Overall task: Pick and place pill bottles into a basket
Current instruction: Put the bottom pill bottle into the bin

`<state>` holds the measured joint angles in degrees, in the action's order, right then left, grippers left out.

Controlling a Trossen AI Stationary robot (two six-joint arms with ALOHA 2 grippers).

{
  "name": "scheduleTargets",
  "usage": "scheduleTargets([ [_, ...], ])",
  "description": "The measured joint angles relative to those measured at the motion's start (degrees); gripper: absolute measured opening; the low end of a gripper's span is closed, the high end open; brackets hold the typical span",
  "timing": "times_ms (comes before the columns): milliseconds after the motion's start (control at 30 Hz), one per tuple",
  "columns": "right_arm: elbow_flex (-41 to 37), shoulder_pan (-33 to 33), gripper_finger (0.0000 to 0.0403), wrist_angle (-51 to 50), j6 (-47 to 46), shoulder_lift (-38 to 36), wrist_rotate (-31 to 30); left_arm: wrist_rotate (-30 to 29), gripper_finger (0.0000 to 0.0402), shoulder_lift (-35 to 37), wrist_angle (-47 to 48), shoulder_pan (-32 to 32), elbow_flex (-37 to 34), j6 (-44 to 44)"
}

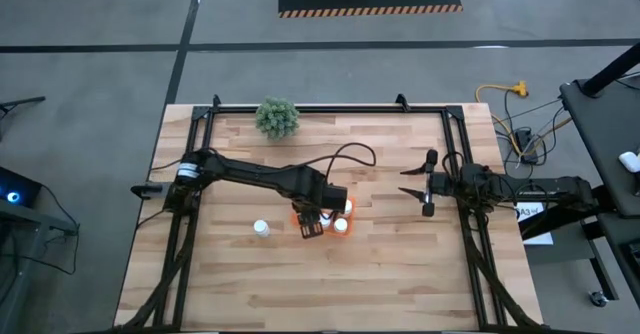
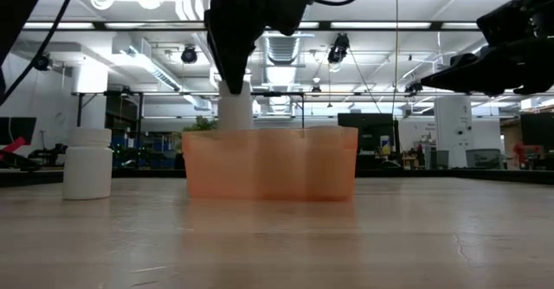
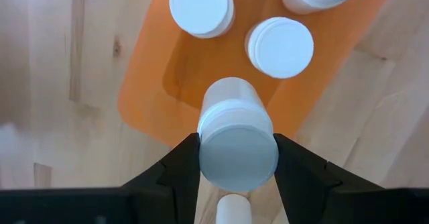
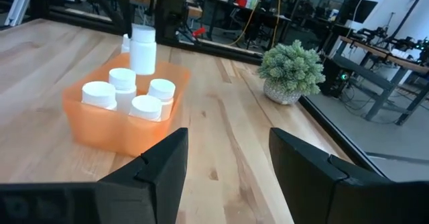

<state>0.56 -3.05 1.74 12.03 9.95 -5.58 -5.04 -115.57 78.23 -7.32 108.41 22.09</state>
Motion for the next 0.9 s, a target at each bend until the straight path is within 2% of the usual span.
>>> scheduleTargets([
  [300, 0.0, 0.0, 0.0199, 0.1, 0.0, -0.1, 0.0, 0.1, 0.0143, -0.3, -1.7, -0.7, -3.6, 0.1],
  [567, 0.0, 0.0, 0.0199, 0.1, 0.0, -0.1, 0.0, 0.5, 0.0143, -0.3, -2.7, -0.7, -3.8, 0.1],
  [900, 0.0, 0.0, 0.0199, 0.1, 0.0, -0.1, 0.0, 2.8, 0.0143, -0.7, -5.0, -0.7, -6.9, 0.2],
])
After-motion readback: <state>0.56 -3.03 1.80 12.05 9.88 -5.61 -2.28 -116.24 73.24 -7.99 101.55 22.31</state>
